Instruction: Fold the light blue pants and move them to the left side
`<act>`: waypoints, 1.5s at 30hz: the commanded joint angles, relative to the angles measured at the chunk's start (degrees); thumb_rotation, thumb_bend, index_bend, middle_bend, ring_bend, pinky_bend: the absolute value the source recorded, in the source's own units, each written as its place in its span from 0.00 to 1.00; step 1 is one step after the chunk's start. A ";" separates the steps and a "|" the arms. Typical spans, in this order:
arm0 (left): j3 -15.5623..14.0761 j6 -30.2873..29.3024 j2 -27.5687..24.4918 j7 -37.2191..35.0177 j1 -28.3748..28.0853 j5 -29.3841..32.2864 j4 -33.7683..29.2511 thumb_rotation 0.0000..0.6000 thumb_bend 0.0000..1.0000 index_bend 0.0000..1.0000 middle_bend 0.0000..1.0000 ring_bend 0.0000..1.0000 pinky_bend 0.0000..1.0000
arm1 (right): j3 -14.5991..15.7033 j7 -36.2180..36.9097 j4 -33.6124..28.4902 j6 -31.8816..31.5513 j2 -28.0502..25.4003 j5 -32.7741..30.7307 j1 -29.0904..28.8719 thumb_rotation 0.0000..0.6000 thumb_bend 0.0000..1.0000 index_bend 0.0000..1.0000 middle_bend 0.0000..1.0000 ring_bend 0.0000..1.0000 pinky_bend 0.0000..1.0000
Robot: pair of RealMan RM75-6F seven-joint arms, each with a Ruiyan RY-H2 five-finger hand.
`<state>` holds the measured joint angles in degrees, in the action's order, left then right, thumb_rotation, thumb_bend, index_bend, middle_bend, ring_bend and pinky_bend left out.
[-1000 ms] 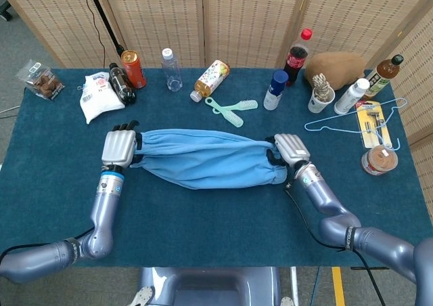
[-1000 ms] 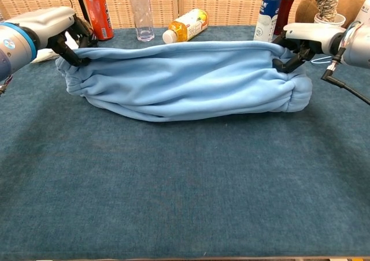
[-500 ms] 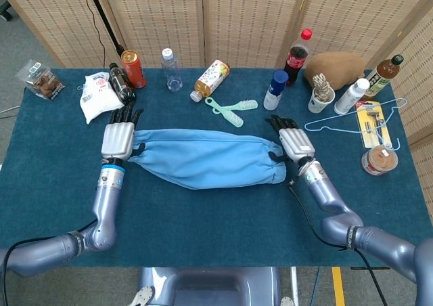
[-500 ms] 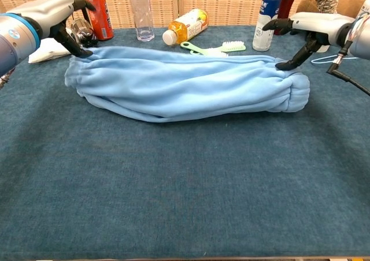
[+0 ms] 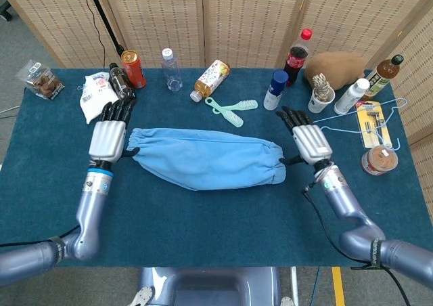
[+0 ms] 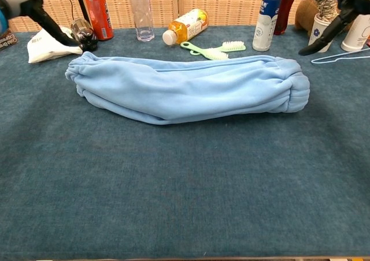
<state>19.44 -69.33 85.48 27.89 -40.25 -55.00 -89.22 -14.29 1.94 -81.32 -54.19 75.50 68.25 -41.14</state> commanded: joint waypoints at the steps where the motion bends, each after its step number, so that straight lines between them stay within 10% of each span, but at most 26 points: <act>1: -2.41 -1.51 -4.93 -2.62 3.27 -3.56 -4.70 1.00 0.02 0.00 0.00 0.00 0.00 | 2.11 0.88 -2.45 -3.84 -2.77 5.50 2.59 1.00 0.00 0.00 0.00 0.00 0.00; 11: -10.26 -6.49 -16.74 -10.53 14.24 -10.41 -13.01 1.00 0.02 0.00 0.00 0.00 0.00 | 10.17 2.35 4.81 -9.67 -0.21 19.56 5.89 1.00 0.00 0.00 0.00 0.00 0.00; 20: -14.71 -10.63 -23.47 -18.58 22.38 -14.14 -17.37 1.00 0.02 0.00 0.00 0.00 0.00 | 10.62 -0.70 11.30 -10.10 5.65 22.30 4.42 1.00 0.00 0.00 0.00 0.00 0.00; 45: -14.39 -9.39 -26.24 -27.72 26.83 -16.48 -15.70 1.00 0.02 0.00 0.00 0.00 0.00 | 9.81 -9.23 25.61 -8.52 19.42 23.60 -0.32 1.00 0.00 0.12 0.00 0.00 0.12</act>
<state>5.01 -78.76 59.24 0.21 -13.44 -71.49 -104.96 -4.55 -6.52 -57.37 -62.04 93.83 91.61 -41.37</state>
